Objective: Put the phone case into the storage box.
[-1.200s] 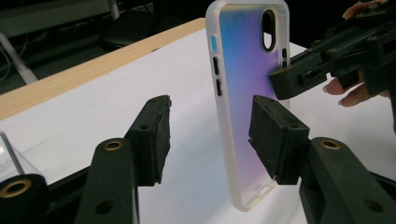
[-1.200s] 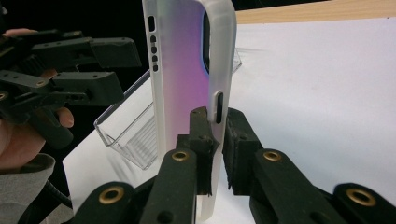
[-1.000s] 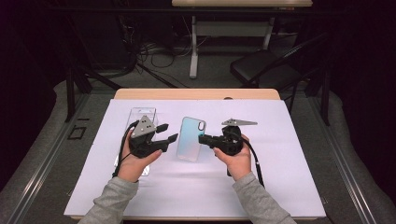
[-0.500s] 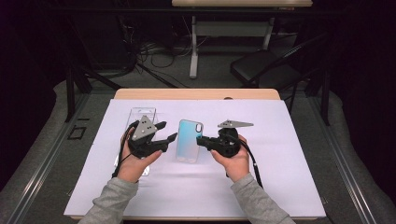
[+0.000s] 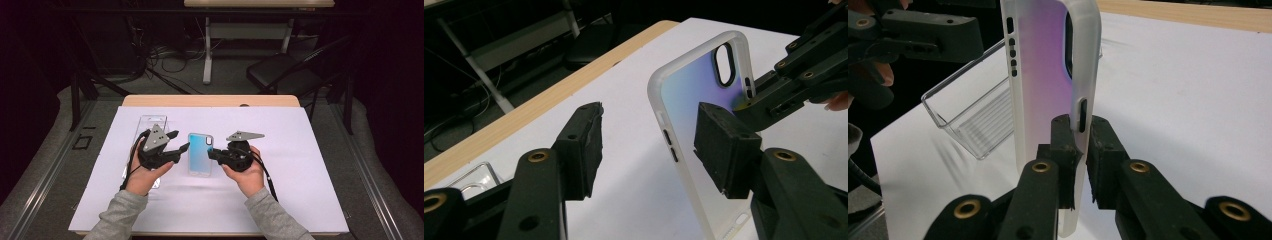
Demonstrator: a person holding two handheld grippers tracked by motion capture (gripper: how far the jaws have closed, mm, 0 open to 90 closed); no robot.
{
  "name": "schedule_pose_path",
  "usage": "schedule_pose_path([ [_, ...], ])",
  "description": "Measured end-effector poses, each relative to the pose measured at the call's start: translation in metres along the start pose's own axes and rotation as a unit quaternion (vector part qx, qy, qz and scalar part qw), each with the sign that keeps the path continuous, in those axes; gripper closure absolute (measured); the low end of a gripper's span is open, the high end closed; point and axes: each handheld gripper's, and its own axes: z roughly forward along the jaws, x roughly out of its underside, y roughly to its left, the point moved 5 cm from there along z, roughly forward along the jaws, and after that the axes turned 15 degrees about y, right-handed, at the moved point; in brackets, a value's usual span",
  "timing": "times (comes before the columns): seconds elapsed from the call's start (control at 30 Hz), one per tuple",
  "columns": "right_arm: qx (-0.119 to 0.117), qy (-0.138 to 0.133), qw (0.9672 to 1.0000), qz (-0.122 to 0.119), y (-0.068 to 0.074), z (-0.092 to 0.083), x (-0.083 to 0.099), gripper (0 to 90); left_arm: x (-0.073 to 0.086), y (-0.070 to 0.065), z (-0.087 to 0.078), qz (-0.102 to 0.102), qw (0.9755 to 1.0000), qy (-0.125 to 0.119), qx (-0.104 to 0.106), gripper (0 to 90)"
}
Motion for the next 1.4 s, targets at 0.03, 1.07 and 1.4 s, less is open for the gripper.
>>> schedule_pose_path([
  [0.03, 0.003, 0.002, 1.0, -0.002, 0.001, 0.0, 0.0, 82.9, 0.0, 0.0, 0.0, 0.003, 1.0, 0.002, -0.002, 46.2],
  [1.07, 0.025, 0.032, 0.9986, -0.035, 0.015, 0.003, 0.001, 82.9, -0.001, -0.01, 0.001, 0.052, 0.9983, 0.02, -0.017, 65.6],
  [1.4, 0.026, 0.034, 0.9983, -0.04, 0.016, 0.003, 0.001, 82.9, 0.0, -0.011, 0.002, 0.059, 0.9977, 0.025, -0.023, 68.4],
])
